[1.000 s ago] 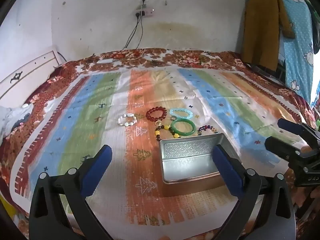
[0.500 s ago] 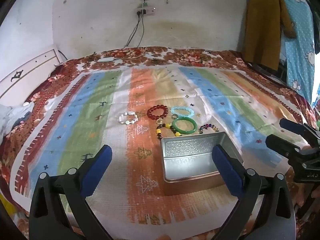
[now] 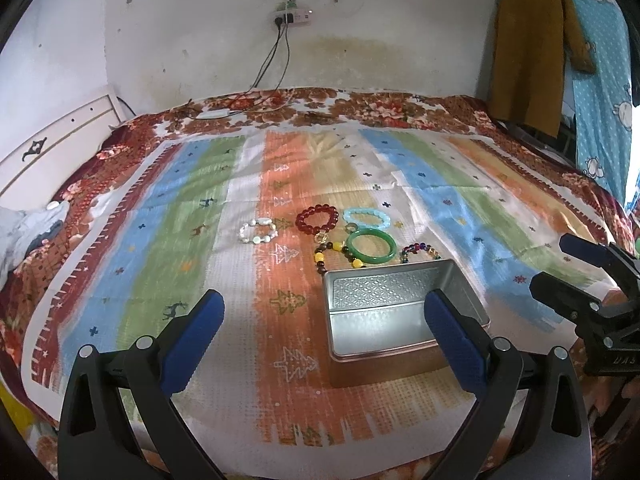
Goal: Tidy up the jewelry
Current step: 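Move both tools toward the bracelets beside the silver tin box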
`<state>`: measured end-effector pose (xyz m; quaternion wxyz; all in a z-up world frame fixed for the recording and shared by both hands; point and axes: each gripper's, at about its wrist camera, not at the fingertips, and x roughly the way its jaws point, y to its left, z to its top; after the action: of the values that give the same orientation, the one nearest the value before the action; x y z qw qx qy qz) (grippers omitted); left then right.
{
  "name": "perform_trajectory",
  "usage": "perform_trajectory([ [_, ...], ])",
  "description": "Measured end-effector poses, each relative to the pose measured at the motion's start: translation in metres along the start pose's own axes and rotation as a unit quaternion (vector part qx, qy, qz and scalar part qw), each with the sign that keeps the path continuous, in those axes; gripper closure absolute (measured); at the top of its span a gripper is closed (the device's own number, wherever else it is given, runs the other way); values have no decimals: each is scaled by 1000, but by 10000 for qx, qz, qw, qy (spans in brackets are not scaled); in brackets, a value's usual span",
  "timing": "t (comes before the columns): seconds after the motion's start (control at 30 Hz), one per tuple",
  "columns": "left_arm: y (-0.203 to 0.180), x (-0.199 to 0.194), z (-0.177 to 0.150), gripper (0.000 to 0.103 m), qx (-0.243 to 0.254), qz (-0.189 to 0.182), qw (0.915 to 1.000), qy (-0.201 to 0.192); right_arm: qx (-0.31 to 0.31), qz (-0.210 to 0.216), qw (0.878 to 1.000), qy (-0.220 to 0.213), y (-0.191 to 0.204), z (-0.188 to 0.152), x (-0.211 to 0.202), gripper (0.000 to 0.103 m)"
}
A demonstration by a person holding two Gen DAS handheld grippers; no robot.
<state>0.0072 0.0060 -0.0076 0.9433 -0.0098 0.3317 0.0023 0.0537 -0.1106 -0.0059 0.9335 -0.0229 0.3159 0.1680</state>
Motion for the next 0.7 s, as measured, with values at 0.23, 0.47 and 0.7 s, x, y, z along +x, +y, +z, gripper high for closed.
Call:
perform_trajectory([
  [0.23,5,2,0,5,-85,111,9999,19,242,75,9997,60,-8,2,3,4],
  [0.47,7,11,4,5,-125,140,9997,170,331,89,9993,178,-11,7,13,4],
  [0.7,13,22,18,5,-145,323,9991,226,320,86,9993,182,-16,17,24,4],
])
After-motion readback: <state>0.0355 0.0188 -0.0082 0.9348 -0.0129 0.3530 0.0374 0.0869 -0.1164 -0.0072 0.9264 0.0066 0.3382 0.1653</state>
